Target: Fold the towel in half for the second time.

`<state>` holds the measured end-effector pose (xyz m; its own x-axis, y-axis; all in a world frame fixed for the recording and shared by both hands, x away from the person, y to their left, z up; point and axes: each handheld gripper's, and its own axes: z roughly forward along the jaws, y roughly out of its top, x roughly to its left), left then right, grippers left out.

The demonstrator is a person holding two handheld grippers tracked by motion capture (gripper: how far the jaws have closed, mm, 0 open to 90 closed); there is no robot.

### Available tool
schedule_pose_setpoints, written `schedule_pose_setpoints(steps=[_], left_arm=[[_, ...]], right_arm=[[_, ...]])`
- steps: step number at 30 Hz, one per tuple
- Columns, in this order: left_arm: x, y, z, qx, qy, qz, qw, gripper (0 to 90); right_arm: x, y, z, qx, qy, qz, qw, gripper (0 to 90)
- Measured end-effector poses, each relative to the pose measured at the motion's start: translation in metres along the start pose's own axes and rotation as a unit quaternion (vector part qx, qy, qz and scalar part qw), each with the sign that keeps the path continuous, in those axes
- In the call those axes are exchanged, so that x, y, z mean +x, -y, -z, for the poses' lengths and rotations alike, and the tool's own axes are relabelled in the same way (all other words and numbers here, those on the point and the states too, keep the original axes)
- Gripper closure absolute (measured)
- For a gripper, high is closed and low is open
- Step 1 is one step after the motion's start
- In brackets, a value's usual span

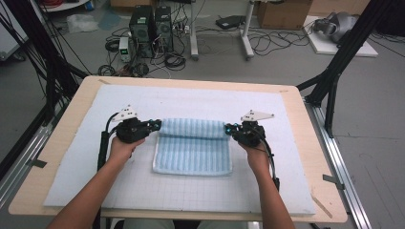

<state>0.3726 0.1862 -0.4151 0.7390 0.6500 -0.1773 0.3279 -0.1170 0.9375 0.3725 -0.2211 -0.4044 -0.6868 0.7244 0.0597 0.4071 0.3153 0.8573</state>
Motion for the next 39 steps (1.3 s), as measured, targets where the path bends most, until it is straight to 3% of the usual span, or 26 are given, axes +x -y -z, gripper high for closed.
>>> schedule_pose_setpoints(steps=[1,3,16,18,30,36,39], left_arm=[[-0.003,0.002,0.003,-0.002,0.001,-0.002,1.0000,85.9],[-0.007,0.006,0.007,-0.007,0.007,0.000,1.0000,85.9],[-0.029,0.032,0.028,-0.005,0.020,0.003,0.9998,85.8],[-0.033,0.036,0.031,-0.001,0.023,0.001,0.9997,85.8],[-0.052,0.055,0.043,0.024,0.031,-0.012,0.9992,85.7],[-0.054,0.058,0.047,0.042,0.038,-0.012,0.9983,85.7],[-0.052,0.058,0.050,0.039,0.030,0.004,0.9988,81.6]], right_arm=[[0.004,0.002,0.003,-0.014,0.004,0.009,0.9998,84.7],[0.011,0.006,0.009,-0.017,0.002,0.011,0.9998,84.8],[0.038,0.030,0.030,-0.016,0.003,0.012,0.9998,84.6],[0.042,0.036,0.031,-0.016,0.006,0.019,0.9997,84.7],[0.063,0.062,0.048,-0.016,0.010,0.008,0.9998,84.6],[0.070,0.068,0.053,-0.008,0.006,0.014,0.9998,84.5],[0.073,0.068,0.055,0.001,0.000,0.005,1.0000,82.5]])
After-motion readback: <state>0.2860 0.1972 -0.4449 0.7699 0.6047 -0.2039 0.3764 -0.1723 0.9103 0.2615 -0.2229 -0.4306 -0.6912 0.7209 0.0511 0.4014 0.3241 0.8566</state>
